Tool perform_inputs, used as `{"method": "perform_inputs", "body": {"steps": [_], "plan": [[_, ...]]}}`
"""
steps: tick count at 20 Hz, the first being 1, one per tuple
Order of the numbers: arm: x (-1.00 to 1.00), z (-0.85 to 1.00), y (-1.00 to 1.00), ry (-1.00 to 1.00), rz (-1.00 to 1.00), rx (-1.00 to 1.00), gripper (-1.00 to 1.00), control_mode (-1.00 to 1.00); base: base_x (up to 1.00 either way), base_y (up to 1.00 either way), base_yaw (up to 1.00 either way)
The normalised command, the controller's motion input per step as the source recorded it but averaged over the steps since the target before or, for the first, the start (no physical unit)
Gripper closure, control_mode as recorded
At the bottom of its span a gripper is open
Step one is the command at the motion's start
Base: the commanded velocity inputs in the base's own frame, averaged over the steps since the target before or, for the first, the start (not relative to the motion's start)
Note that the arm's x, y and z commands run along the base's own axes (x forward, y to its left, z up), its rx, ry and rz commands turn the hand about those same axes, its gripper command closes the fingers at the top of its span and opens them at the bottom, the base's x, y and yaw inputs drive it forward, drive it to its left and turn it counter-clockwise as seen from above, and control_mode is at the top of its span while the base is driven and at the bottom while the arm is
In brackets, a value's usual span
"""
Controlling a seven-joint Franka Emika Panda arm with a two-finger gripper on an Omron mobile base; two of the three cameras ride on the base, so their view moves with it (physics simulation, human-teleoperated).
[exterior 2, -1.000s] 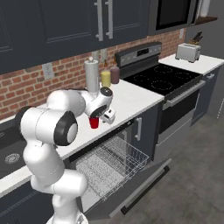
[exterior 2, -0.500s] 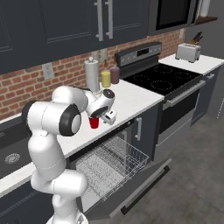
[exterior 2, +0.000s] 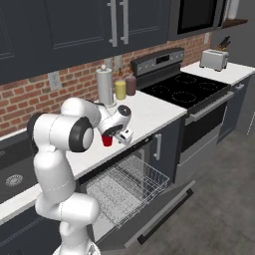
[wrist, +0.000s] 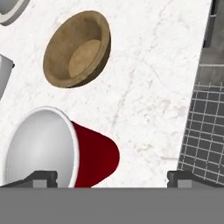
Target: Pick up the cup and bowl from the counter, place them in the dishwasher, and close the dishwasher door.
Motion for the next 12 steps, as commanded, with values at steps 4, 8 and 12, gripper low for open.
{"method": "perform_inputs", "body": {"steps": [4,8,12], "plan": [[0.0,-0.2,0.0,0.0,0.0,0.0,-1.0,-1.0,0.0,0.0,0.0],[0.08,-0.26,0.0,0.0,0.0,0.0,-1.0,-1.0,0.0,0.0,0.0],[0.17,-0.26,0.0,0.0,0.0,0.0,-1.0,-1.0,0.0,0.0,0.0]]}}
